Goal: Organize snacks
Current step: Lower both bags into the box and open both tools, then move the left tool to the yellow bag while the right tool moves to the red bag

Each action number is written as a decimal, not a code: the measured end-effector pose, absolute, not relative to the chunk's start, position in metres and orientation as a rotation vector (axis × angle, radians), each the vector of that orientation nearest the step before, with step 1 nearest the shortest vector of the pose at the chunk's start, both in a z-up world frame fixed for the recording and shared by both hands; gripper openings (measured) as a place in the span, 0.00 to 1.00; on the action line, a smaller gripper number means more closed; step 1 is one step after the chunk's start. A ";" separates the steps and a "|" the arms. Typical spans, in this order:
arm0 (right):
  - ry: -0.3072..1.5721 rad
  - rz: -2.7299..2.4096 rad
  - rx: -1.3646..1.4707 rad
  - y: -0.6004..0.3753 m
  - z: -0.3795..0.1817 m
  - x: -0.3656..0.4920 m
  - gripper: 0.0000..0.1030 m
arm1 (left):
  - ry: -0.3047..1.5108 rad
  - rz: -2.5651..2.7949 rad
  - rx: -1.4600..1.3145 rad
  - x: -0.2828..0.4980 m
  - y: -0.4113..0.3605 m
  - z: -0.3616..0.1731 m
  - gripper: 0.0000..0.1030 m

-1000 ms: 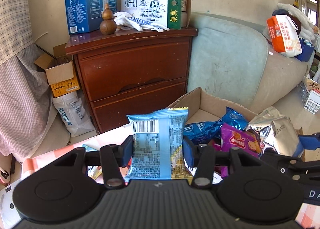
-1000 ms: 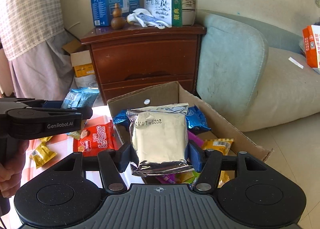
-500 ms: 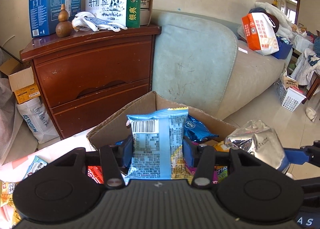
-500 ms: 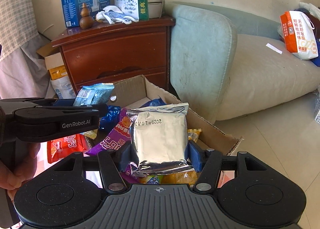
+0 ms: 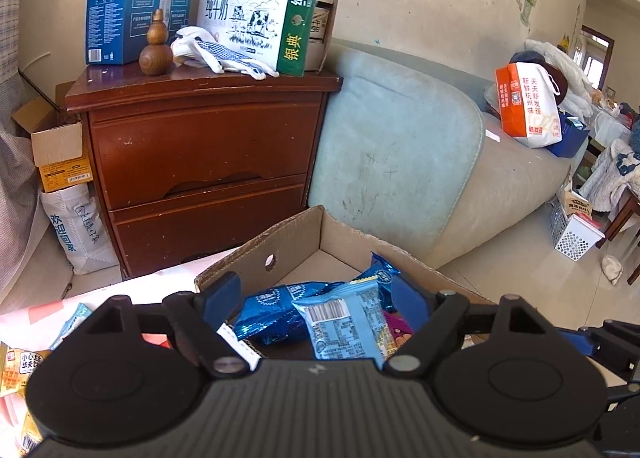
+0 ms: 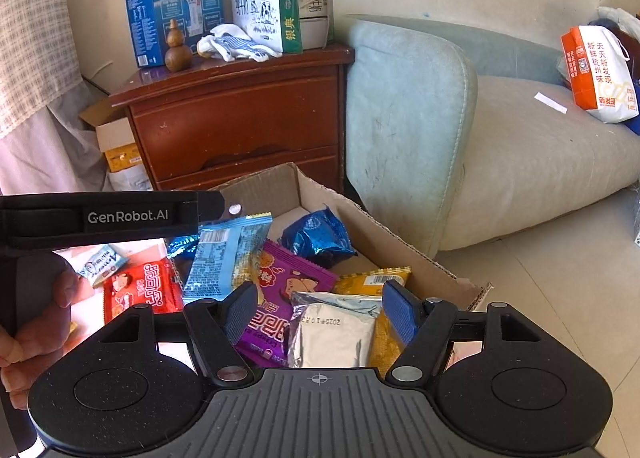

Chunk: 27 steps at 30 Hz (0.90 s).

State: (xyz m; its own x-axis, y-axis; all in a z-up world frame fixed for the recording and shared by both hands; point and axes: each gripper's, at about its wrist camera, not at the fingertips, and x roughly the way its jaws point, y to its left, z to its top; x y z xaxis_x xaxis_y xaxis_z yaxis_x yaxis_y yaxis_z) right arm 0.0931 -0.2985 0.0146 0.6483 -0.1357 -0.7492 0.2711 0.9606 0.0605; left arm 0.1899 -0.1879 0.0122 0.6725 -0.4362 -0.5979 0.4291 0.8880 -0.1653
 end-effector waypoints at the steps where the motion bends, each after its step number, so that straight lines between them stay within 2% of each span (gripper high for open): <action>1: 0.830 -0.222 0.175 -0.296 0.016 0.094 0.68 | 0.677 -0.470 -0.006 0.190 -0.183 0.013 0.80; 17: 0.784 0.047 0.138 -0.225 0.014 0.118 0.68 | 0.751 -0.182 -0.051 0.218 -0.053 0.002 0.80; 27: 0.813 0.158 0.140 -0.190 -0.014 0.140 0.68 | 0.808 -0.055 -0.054 0.236 -0.003 -0.033 0.80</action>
